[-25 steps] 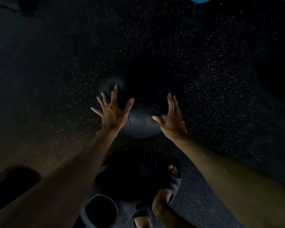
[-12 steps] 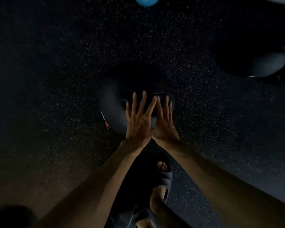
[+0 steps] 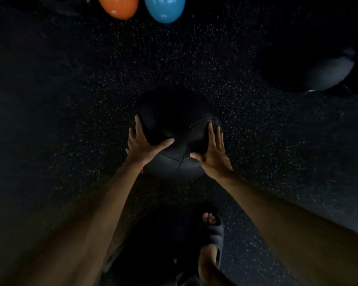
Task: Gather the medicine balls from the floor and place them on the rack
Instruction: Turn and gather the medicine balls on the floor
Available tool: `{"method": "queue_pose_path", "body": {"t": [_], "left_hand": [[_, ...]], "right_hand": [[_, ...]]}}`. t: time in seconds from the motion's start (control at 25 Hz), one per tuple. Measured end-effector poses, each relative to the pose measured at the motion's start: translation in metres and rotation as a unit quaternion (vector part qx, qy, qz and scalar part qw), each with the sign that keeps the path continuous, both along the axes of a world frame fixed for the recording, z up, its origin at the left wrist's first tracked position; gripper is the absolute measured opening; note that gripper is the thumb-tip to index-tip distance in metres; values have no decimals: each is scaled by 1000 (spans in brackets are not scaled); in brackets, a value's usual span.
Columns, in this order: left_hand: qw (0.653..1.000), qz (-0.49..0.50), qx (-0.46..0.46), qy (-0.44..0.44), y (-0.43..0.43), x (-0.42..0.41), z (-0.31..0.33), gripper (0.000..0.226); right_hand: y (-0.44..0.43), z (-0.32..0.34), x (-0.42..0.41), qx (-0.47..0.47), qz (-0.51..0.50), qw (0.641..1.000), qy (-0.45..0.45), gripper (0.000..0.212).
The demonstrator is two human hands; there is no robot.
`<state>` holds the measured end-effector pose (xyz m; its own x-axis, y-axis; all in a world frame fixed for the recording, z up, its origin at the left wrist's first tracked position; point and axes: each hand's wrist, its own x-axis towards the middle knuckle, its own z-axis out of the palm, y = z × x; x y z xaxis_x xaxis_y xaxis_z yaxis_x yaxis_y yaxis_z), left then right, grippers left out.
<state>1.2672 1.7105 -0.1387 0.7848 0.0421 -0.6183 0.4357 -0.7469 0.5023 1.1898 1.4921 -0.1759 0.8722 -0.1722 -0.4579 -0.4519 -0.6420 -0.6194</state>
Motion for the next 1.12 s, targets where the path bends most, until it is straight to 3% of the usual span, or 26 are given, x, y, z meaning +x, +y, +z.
{"method": "queue_pose_path", "body": {"t": [0.16,0.24,0.32,0.4,0.48,0.6,0.68,0.8,0.92,1.12], "left_hand": [[995,-45,41,-81,-54,-29,7,119],[984,-97,55,-136,-84,-42,14,100],[967,-168,53,-184,-115,-49,20,80],[944,-241,21,-223,-149,-48,21,72],[920,-305,-57,-238,-181,-42,21,69],[906,-332,-104,-243,-214,-32,15,71],[921,-292,-57,-250,-205,-31,6,78],[929,-329,15,-172,-212,-22,-5,110],[924,-355,35,-138,-237,5,-9,125],[921,-367,90,-97,-286,70,-7,120]], "right_hand": [[-53,-1,-24,5,-14,1000,10,107],[-70,10,-43,-26,-11,999,-33,98],[-71,22,-59,-36,4,997,-68,103],[-68,26,-69,-34,-12,997,-63,115],[-75,25,-64,-8,-95,995,-22,123],[-117,22,-39,34,-196,978,57,120],[-139,16,-28,30,-195,976,97,121],[-175,5,-13,38,-215,968,124,122],[-193,4,10,23,-225,965,132,118],[-217,16,39,4,-261,963,68,98]]}}
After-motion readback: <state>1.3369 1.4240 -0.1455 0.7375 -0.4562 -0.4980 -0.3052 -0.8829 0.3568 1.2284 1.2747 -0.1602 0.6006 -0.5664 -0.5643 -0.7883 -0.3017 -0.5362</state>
